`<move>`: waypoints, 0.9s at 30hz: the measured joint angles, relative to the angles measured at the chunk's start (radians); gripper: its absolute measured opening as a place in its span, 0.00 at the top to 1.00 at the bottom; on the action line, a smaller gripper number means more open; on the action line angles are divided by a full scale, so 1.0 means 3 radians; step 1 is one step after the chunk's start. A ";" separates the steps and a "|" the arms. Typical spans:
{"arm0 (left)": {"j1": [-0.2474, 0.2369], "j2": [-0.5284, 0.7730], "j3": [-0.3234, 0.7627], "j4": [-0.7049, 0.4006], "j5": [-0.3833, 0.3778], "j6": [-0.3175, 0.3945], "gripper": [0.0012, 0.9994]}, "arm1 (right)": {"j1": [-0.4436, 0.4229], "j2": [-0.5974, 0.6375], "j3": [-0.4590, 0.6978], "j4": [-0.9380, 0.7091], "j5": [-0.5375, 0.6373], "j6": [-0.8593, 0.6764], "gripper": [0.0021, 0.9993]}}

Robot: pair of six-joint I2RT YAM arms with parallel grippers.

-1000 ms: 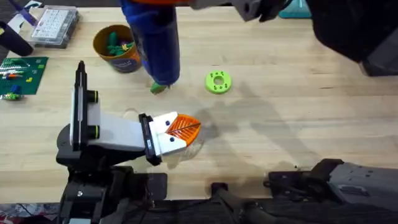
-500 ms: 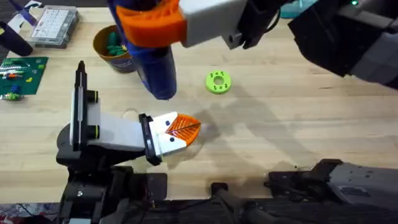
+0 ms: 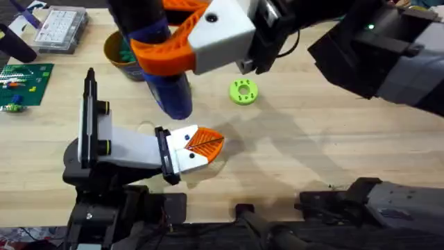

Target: Pick up the gripper from the table and insert it into the empty holder that is missing its gripper. Then pick up a screw, insert it into the mounting hole, and use the screwdriver to tighten it. Finally, clean up the table by picking up the vegetable and placing it into the bucket.

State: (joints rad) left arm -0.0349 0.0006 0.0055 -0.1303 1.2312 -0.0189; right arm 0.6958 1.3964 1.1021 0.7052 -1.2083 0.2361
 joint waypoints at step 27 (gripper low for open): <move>0.0000 0.0000 -0.0001 0.0000 0.0000 0.0000 1.00 | 0.0096 0.0000 -0.0430 0.0340 0.0419 0.0006 0.98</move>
State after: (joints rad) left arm -0.0349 0.0005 0.0052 -0.1303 1.2312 -0.0189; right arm 0.7246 1.3964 0.9732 0.8071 -1.0827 0.2378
